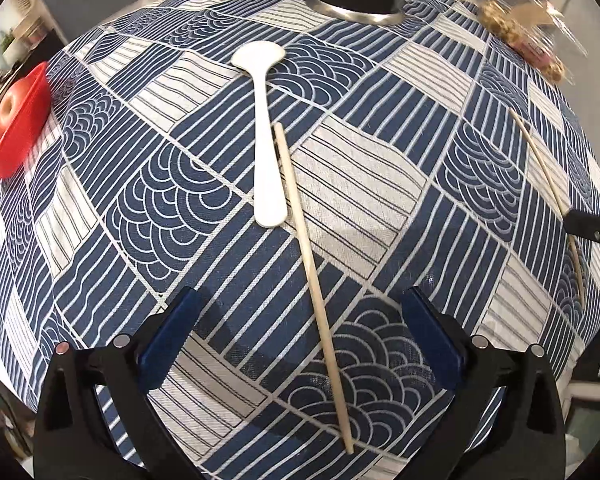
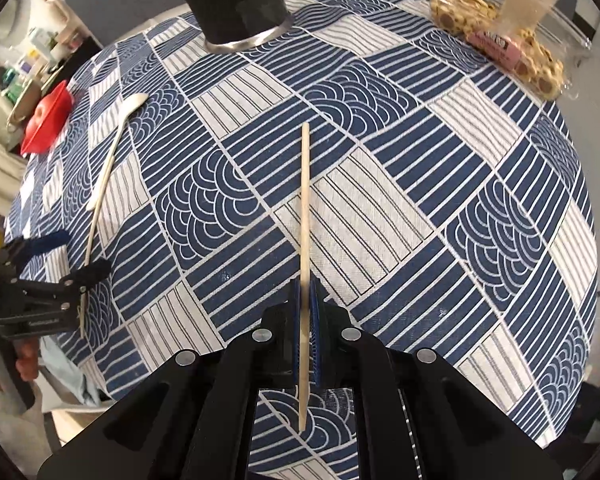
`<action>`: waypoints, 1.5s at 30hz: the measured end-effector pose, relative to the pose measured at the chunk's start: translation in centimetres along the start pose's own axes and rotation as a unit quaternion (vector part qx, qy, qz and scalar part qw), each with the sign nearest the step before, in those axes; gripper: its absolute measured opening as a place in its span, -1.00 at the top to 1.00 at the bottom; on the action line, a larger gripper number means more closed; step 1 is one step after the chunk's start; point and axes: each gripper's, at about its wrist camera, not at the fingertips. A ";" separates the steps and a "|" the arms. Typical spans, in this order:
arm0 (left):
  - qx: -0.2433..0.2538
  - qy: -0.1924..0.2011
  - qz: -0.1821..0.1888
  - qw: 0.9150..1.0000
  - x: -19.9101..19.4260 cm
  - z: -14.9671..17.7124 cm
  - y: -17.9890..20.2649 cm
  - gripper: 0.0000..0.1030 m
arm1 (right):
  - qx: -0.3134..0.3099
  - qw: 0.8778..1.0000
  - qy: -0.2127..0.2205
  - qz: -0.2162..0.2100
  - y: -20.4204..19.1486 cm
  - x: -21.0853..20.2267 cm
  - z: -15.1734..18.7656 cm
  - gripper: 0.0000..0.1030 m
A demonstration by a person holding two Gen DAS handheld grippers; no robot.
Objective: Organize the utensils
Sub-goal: 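Grasp a chopstick with the right gripper while the left gripper grasps another chopstick, then lift both chopsticks and carry them over the black cup with both grippers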
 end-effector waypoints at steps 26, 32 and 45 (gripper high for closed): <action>-0.042 -0.044 0.096 0.994 -1.8 3.4 3.2 0.90 | -0.040 0.998 0.000 -0.043 -0.3 0.3 -2.7 0.91; -0.021 -0.026 0.090 0.995 -3.3 0.8 4.9 0.90 | -0.026 0.998 0.017 -0.050 0.8 -1.5 -3.2 0.91; 0.008 0.076 0.037 0.996 -9.7 -6.8 6.5 0.90 | 0.001 0.990 0.113 -0.082 2.8 -10.2 -6.3 0.91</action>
Point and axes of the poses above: each gripper's, at about its wrist camera, not at the fingertips, and x roughly the way its jaws point, y to its right, z to its underside, and after that the axes turned 4 degrees about z, right-handed
